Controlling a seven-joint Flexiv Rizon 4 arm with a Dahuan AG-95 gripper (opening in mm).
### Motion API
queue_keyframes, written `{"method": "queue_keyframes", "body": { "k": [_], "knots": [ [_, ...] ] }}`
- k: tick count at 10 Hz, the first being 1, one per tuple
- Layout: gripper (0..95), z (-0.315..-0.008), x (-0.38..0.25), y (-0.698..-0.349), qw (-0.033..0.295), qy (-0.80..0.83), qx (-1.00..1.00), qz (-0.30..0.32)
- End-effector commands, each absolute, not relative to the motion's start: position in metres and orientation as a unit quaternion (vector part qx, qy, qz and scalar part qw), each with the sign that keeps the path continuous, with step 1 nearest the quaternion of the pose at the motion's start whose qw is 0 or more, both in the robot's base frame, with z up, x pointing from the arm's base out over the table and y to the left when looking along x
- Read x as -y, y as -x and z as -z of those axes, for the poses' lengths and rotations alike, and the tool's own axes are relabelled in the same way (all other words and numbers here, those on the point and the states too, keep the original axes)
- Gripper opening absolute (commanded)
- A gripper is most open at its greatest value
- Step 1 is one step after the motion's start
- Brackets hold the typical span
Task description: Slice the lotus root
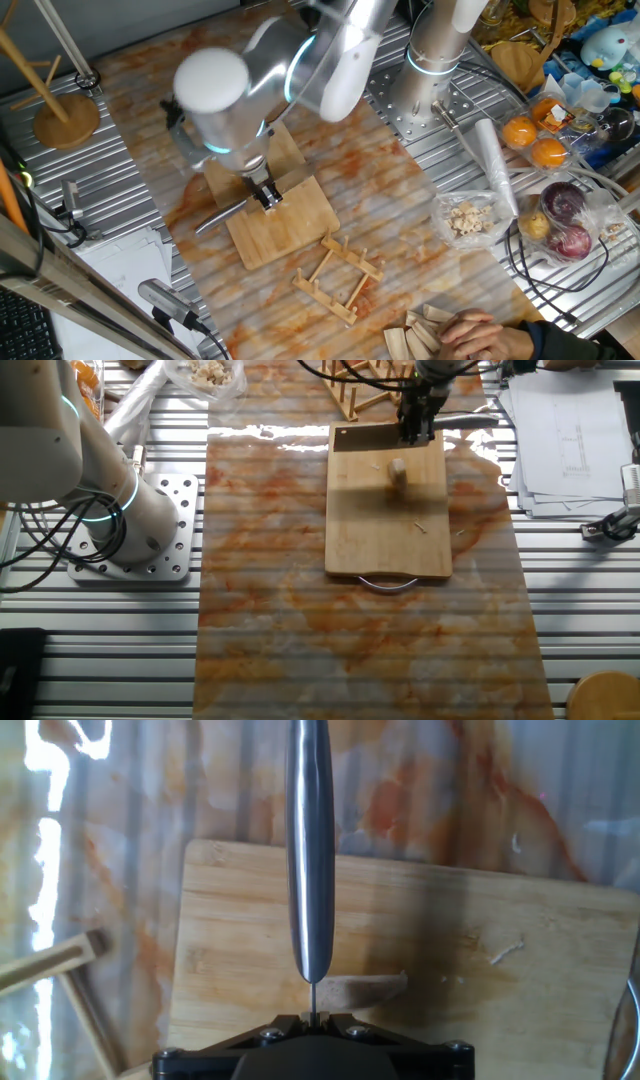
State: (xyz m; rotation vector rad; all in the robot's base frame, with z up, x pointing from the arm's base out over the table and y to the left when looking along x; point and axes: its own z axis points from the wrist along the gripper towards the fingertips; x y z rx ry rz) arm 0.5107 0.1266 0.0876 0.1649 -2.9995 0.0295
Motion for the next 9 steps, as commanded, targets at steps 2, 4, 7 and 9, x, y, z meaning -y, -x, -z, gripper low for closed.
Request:
{"method": "queue_keyframes", "body": {
  "k": [2, 4, 7, 9],
  "knots": [
    [0.0, -0.083, -0.121, -0.507, 0.062, -0.040, 0.997, -0.015],
    [0.0, -0.080, -0.120, -0.507, 0.062, -0.035, 0.997, -0.013],
    [0.0, -0.076, -0.120, -0.506, 0.062, -0.033, 0.997, -0.010],
    [0.0, -0.074, -0.120, -0.504, 0.062, -0.033, 0.997, -0.011]
  ]
}}
